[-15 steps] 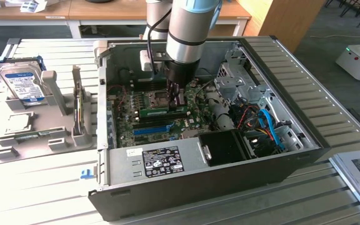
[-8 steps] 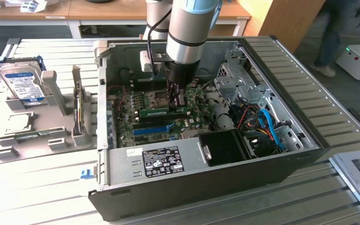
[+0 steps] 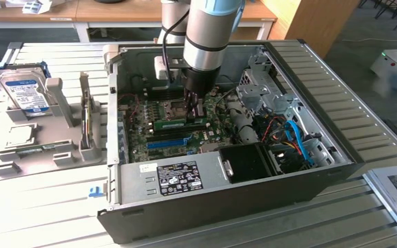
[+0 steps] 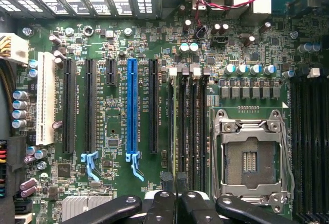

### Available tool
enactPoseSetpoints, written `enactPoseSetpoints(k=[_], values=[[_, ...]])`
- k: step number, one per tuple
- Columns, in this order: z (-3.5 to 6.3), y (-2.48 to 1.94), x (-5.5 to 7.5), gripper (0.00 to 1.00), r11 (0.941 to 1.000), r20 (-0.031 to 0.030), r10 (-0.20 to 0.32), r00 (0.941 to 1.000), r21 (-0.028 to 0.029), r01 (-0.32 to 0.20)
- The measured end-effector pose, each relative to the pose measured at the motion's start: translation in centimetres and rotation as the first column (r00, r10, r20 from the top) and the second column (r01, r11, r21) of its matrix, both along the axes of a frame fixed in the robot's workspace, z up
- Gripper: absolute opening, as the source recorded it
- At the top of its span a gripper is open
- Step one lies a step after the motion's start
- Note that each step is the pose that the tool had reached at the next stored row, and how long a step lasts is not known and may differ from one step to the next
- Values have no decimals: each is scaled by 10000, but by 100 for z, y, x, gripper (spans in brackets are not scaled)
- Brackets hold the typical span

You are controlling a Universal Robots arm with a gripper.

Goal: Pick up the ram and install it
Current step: 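Insert the ram into the slot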

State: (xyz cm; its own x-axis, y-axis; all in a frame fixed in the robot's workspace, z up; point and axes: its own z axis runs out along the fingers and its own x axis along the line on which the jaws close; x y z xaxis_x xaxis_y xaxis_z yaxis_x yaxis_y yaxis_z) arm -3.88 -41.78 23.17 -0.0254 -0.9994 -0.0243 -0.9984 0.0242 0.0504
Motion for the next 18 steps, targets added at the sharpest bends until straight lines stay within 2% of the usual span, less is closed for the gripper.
enactPoseSetpoints(k=[18], values=[[0, 7, 0, 12, 10000, 0, 68, 10000, 0, -68]])
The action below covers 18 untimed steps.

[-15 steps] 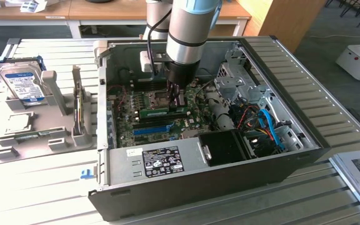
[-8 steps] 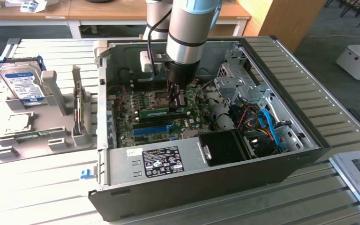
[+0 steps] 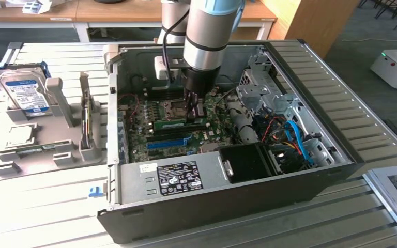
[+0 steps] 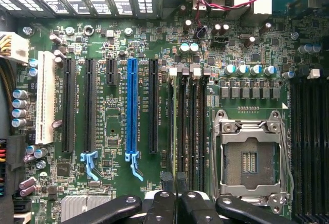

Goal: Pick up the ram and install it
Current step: 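Insert the ram into the slot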

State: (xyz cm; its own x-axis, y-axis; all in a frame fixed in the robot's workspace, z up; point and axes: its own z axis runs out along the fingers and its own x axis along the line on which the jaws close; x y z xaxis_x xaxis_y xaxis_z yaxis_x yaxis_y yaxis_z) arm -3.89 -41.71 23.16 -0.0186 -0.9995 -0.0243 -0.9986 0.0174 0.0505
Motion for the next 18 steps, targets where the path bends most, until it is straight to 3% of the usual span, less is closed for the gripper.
enactPoseSetpoints(k=[18], values=[[-19, 2, -5, 12, 10000, 0, 0, 10000, -1, 0]])
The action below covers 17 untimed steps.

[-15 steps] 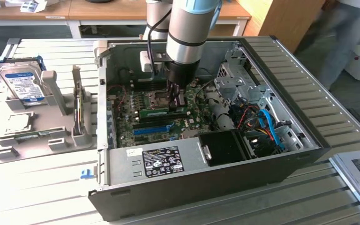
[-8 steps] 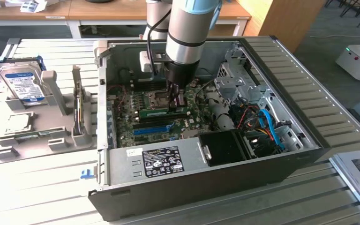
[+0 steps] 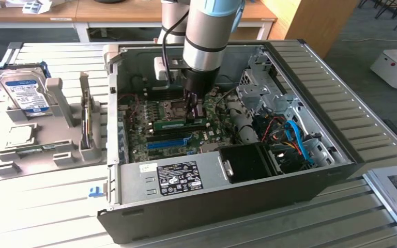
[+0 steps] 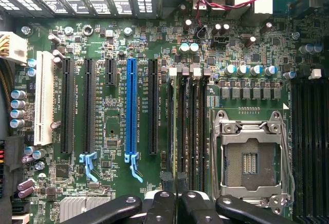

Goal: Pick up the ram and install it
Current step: 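Insert the ram into the slot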

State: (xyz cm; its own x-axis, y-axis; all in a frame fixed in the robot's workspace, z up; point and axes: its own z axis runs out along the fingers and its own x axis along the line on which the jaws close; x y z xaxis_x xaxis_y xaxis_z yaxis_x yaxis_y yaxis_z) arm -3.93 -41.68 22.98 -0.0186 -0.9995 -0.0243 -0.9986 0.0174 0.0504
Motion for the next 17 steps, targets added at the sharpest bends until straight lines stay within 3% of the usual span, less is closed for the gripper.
enactPoseSetpoints(k=[17], values=[[-27, 0, 0, 12, 10000, 0, 0, 10000, 1, 0]])
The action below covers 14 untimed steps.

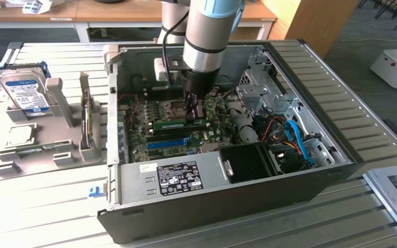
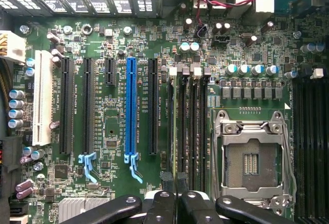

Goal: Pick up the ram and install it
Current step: 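Insert the ram into the slot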

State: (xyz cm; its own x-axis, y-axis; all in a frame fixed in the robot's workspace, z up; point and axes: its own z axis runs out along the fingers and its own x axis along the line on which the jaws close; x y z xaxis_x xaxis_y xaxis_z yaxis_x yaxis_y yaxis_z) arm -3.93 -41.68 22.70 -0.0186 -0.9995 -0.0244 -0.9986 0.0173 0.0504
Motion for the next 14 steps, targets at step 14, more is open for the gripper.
enactPoseSetpoints(k=[14], values=[[35, 0, 0, 12, 10000, -5, 0, 10000, 0, 0]])
